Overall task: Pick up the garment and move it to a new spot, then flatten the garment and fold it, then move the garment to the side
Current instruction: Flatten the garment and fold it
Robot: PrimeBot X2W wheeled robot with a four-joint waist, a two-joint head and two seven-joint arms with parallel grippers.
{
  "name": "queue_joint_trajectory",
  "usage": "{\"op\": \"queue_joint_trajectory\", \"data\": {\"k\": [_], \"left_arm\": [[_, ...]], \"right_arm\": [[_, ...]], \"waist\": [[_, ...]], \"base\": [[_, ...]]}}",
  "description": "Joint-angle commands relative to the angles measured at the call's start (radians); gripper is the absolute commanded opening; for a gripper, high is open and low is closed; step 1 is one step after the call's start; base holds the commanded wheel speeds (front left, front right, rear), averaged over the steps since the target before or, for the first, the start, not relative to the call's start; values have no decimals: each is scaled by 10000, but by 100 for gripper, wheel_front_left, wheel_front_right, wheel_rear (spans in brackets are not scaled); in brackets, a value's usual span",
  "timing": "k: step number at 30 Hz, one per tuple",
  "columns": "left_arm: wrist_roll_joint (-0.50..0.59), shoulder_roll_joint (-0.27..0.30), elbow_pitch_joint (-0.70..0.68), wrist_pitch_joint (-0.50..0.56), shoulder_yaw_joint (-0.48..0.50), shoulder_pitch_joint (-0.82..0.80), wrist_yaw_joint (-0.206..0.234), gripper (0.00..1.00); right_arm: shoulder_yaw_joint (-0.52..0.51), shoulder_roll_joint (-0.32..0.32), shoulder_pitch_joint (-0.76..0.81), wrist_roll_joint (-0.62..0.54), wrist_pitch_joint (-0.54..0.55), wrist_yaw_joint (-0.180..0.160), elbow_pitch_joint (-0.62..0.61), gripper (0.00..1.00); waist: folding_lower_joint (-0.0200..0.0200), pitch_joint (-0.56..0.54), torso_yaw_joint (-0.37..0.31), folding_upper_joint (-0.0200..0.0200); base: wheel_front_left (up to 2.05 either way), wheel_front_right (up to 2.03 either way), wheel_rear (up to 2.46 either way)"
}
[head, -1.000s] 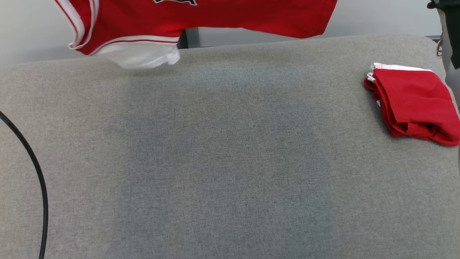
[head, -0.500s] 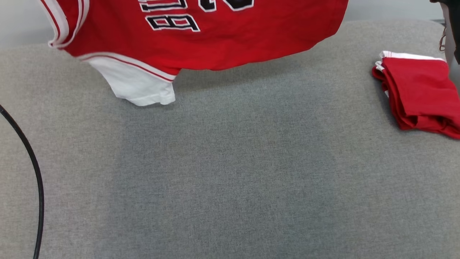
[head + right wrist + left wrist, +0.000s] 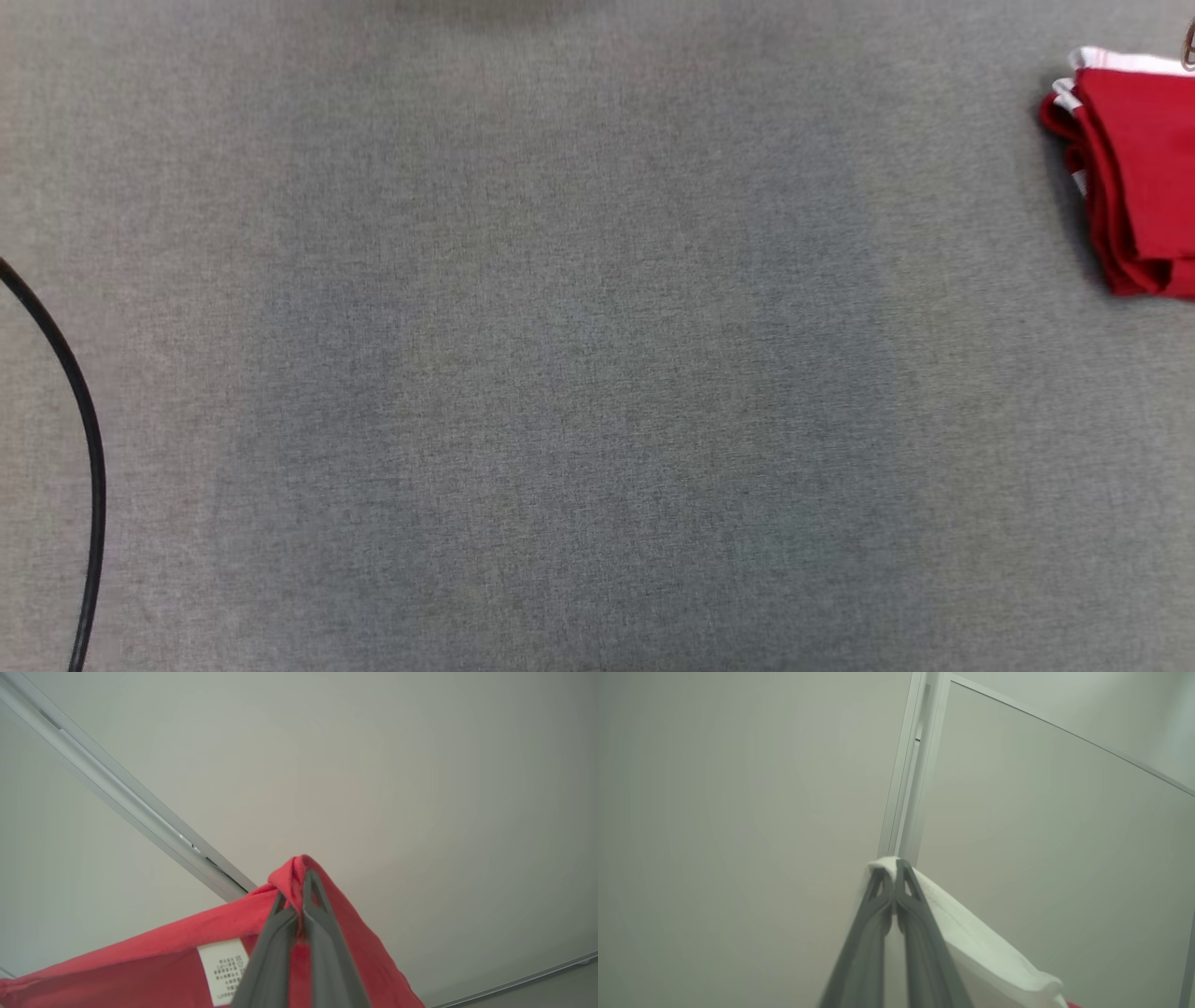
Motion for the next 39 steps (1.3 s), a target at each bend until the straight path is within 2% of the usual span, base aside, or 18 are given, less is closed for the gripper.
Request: {"op": "queue_joint_trajectory", "data": {"k": [1,9,16,24,31,36,37,39], "left_arm": [[78,-18,111,-120,-28,-97,-43,0],[-26,-113,684,-437,-70,317,-326,0],[-275,-163,935,-141,-281,1075,-838,0],[-904,94,322,311,-167,2280,-1102,0],[-2015,735,-1805,824,214,5076,-1210,0],[-2845,1503,-4398,1179,675,8241,-653,0],[-3163,1733,-5593,1227,858,9663,-274,0],[-3369,1904,-6666,1132,1028,10995,117,0]], "right_arm": [[25,-42,-15,44,-161,1,31,0],[169,-42,450,-13,-567,1,31,0],[421,-50,1199,-818,208,3,15,0],[150,-118,1704,-1504,1369,3,23,0],[-263,-233,2949,-1164,2239,1,3,0],[-319,-200,4599,-589,2935,1,-736,0],[-291,-232,5449,-353,3198,1,-1269,0],[-251,-356,6353,-163,3367,1,-1936,0]], "waist": [[0,322,94,0],[0,1105,341,0],[0,1152,430,0],[0,817,427,0],[0,91,383,0],[0,-490,219,0],[0,-725,191,0],[0,-934,182,0]], "base": [[0,0,0],[0,0,0],[0,0,0],[0,0,0],[0,0,0],[0,0,0],[0,0,0],[0,0,0]]}}
